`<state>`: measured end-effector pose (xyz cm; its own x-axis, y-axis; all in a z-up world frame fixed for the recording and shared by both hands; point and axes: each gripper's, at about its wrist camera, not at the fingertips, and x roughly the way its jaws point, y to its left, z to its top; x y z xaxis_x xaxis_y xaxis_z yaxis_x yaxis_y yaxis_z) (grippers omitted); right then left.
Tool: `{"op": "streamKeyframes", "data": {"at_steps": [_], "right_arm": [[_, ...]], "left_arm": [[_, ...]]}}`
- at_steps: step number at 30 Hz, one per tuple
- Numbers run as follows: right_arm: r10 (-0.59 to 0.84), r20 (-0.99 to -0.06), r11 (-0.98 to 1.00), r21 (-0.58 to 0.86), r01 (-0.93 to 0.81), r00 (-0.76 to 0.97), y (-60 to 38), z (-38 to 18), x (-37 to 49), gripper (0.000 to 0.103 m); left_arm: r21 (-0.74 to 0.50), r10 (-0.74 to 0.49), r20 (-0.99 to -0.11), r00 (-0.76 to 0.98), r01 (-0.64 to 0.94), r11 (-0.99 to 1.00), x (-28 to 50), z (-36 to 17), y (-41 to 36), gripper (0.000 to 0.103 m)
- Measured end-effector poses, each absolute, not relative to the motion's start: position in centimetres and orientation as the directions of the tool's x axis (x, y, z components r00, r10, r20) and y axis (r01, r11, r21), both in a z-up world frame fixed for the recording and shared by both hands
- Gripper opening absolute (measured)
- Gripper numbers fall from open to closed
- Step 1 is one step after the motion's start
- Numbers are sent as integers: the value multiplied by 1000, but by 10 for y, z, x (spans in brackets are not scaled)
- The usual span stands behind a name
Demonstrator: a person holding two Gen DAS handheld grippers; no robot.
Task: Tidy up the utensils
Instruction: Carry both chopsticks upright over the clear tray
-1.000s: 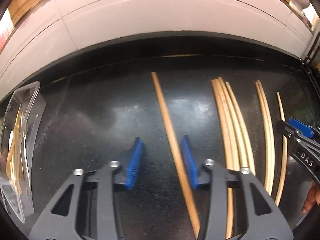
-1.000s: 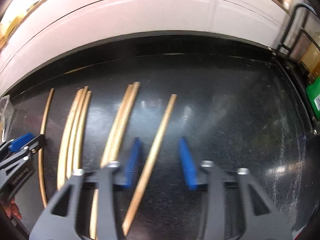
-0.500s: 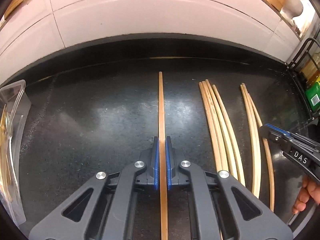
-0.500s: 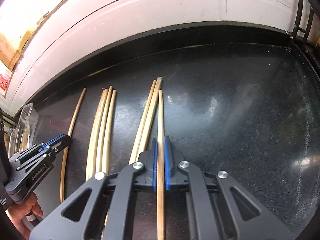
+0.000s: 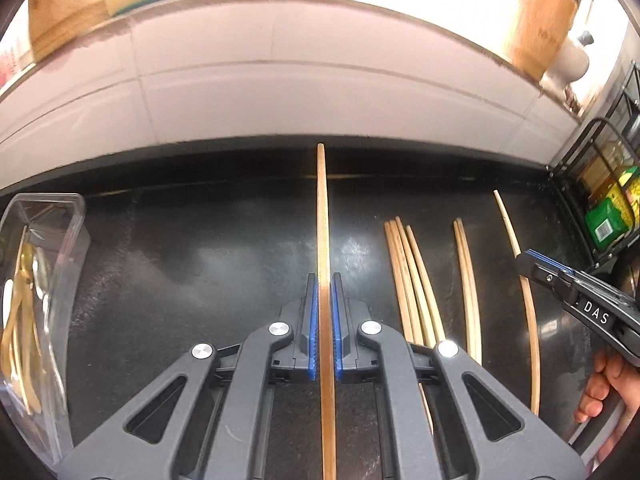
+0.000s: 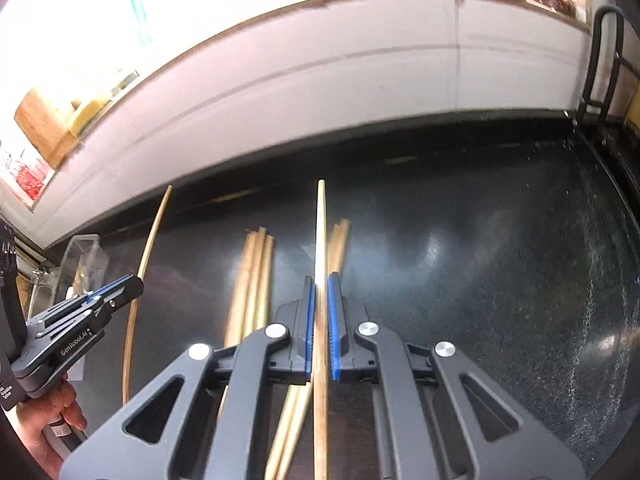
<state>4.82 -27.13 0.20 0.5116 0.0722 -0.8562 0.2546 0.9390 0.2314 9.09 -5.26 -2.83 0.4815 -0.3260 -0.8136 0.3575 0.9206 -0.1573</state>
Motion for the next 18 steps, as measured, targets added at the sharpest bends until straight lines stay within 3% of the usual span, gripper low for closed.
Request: {"op": "streamKeyframes", "data": {"at_steps": [7,18], "right_arm": [[141,-832,942,279,185,537,-230,25,63,7],[266,-786,948,320,-1,558,-89,56,102,7]], "left_arm": [[-161,-319,-780,538,321,933,85,7,0,5],[-122,-221,-758,614,199,972,87,40,138,5]]}}
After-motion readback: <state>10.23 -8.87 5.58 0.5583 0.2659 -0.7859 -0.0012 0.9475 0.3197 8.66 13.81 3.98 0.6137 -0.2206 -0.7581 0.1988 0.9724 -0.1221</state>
